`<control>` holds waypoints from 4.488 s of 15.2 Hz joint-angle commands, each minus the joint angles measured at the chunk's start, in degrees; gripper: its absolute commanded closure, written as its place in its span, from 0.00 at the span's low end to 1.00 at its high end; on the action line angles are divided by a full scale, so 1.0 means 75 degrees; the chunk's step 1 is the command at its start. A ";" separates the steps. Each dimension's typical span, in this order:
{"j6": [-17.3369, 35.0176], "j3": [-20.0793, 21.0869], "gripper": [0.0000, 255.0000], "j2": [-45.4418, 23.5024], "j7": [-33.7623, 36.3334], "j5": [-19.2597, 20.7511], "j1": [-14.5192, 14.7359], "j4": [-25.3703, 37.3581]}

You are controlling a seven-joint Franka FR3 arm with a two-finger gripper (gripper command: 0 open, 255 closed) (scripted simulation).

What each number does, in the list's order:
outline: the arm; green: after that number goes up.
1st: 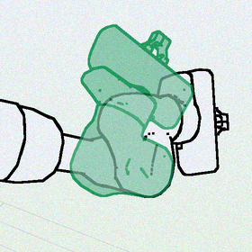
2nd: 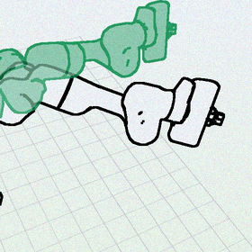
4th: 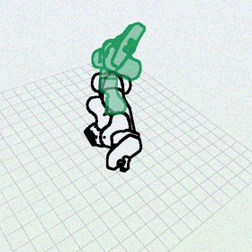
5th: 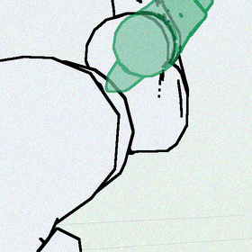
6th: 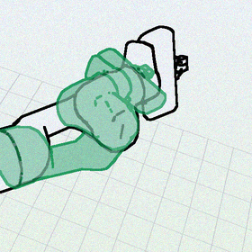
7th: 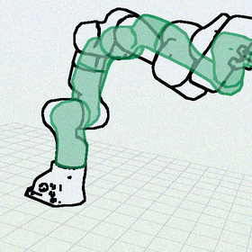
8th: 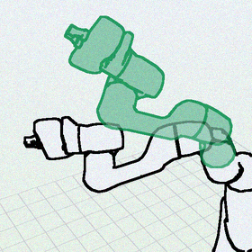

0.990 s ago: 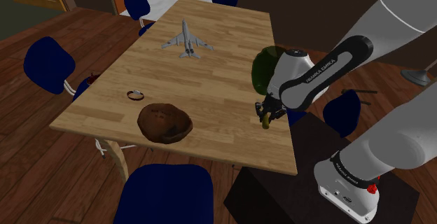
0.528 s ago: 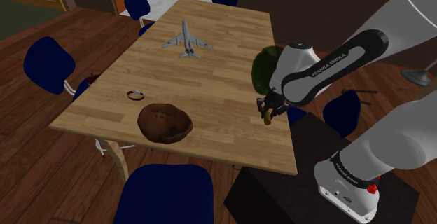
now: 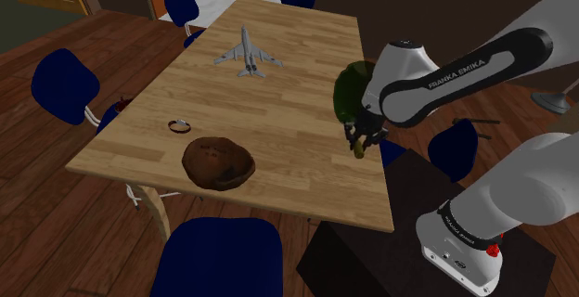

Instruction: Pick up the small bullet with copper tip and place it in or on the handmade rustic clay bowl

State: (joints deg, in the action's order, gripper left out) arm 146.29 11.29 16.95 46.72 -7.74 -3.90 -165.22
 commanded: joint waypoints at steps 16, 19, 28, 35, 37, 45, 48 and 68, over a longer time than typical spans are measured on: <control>-0.2556 -0.0208 1.00 0.1860 -0.0037 0.0040 0.0040 0.0694; -0.2908 -0.0238 1.00 0.2056 -0.0033 0.0059 0.0038 0.0851; -0.2611 0.1062 1.00 0.0263 0.1667 -0.0229 0.0581 0.2449; -0.2616 0.1902 1.00 -0.1357 0.3113 0.0266 0.0764 0.4094; -0.2673 0.2087 1.00 -0.1859 0.3551 0.0518 0.0839 0.4628; -0.3244 0.2447 1.00 -0.4019 0.5215 0.1748 0.1518 0.7114; -0.3611 0.2428 1.00 -0.4871 0.5710 0.2182 0.1945 0.8228; -0.3286 0.2068 1.00 -0.6979 0.6465 0.3096 0.2905 0.9841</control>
State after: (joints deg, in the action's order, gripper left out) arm 121.31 26.91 -35.05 95.16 15.33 17.80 -91.43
